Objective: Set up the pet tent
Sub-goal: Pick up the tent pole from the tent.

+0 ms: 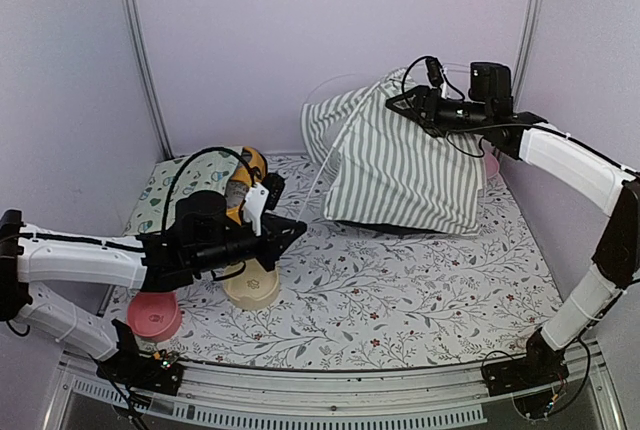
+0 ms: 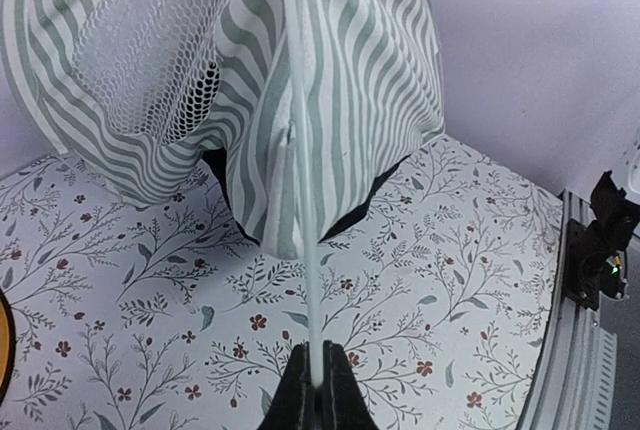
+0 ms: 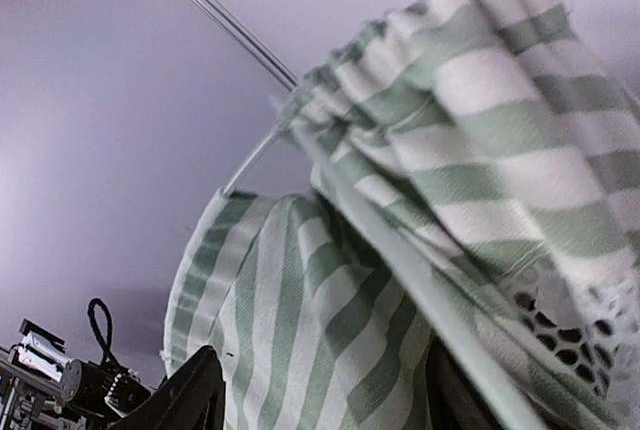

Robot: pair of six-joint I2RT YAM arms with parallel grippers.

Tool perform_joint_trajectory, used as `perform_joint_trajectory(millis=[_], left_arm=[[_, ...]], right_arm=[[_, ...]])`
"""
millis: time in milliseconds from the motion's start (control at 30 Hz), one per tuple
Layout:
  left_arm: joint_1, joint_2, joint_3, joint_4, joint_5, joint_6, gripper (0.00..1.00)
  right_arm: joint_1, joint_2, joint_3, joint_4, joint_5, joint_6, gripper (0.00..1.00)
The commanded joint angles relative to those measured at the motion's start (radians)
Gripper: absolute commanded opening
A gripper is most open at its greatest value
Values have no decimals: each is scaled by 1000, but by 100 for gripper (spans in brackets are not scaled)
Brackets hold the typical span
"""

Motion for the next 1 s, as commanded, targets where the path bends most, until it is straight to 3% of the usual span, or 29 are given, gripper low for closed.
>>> perform_joint_trajectory(millis=[0,167,333,500,567,800,967], left_arm=[[-9,30,128,-29,-22,19,0],[1,69,191,-51,8,-26,0],[2,94,232,-60,25,-22,0],[4,116,256,-60,49,-18,0],[3,116,260,-64,53,-15,0],[6,110,274,-101,47,0,0],[10,103,281,-106,52,8,0]], right_arm=[[64,-152,-90,66,67,-29,72],[133,-299,-249,89,85,-7,76],[280,-361,-399,149,125,34,76],[372,-389,-443,102,312,9,79],[373,-415,-445,78,374,14,90],[372,-504,-341,-8,447,-61,97],[376,-476,-320,31,281,-70,99]])
